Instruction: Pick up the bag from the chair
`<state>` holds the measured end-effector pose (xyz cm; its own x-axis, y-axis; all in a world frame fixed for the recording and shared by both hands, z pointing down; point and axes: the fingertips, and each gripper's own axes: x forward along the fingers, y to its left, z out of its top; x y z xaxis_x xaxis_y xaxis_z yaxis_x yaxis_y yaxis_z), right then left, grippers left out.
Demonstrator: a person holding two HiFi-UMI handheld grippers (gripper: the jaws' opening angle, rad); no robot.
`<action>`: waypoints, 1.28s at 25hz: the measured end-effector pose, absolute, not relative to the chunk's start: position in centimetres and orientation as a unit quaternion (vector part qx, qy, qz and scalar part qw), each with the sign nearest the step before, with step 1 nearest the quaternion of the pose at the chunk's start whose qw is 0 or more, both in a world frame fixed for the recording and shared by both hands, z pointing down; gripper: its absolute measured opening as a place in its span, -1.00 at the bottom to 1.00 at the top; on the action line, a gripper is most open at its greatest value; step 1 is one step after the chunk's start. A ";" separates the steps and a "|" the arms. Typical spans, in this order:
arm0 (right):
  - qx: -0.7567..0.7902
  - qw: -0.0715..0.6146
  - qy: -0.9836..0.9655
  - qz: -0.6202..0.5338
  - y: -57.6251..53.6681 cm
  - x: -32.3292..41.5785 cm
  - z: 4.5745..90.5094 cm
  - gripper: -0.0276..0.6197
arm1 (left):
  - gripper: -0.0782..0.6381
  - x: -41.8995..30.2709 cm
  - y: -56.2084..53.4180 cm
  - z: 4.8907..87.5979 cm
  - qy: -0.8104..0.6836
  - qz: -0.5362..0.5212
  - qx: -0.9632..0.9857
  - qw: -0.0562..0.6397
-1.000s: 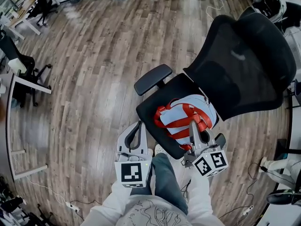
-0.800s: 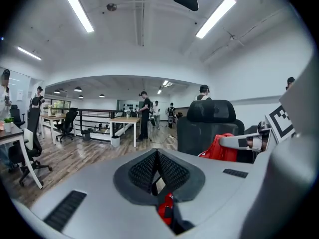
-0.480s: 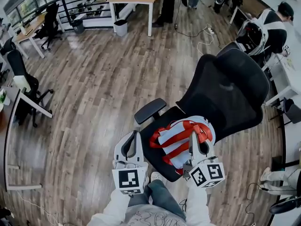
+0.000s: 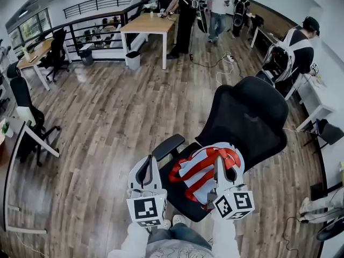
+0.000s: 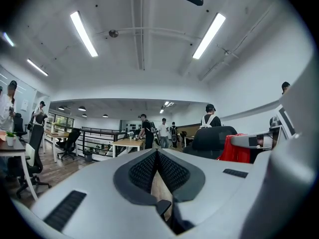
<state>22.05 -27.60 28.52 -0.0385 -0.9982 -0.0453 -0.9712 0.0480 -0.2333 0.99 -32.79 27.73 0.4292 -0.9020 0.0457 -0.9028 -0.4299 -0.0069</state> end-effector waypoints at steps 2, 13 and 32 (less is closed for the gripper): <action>-0.688 0.105 0.715 -0.066 -27.1 22.2 27.6 -0.85 | -0.76 1.0 -32.6 27.2 -0.537 0.020 0.844 0.010; -0.698 0.113 0.705 -0.057 -25.5 22.6 25.6 -0.85 | -0.76 1.4 -31.6 25.3 -0.538 0.011 0.843 0.011; -0.695 0.110 0.708 -0.053 -25.2 21.9 25.8 -0.85 | -0.76 1.1 -31.3 25.3 -0.534 0.013 0.845 0.010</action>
<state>21.95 -25.22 25.80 -0.0092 -0.9966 -0.0817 -0.9734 0.0276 -0.2274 1.14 -31.29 25.32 0.4291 -0.9027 0.0323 -0.9032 -0.4292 0.0036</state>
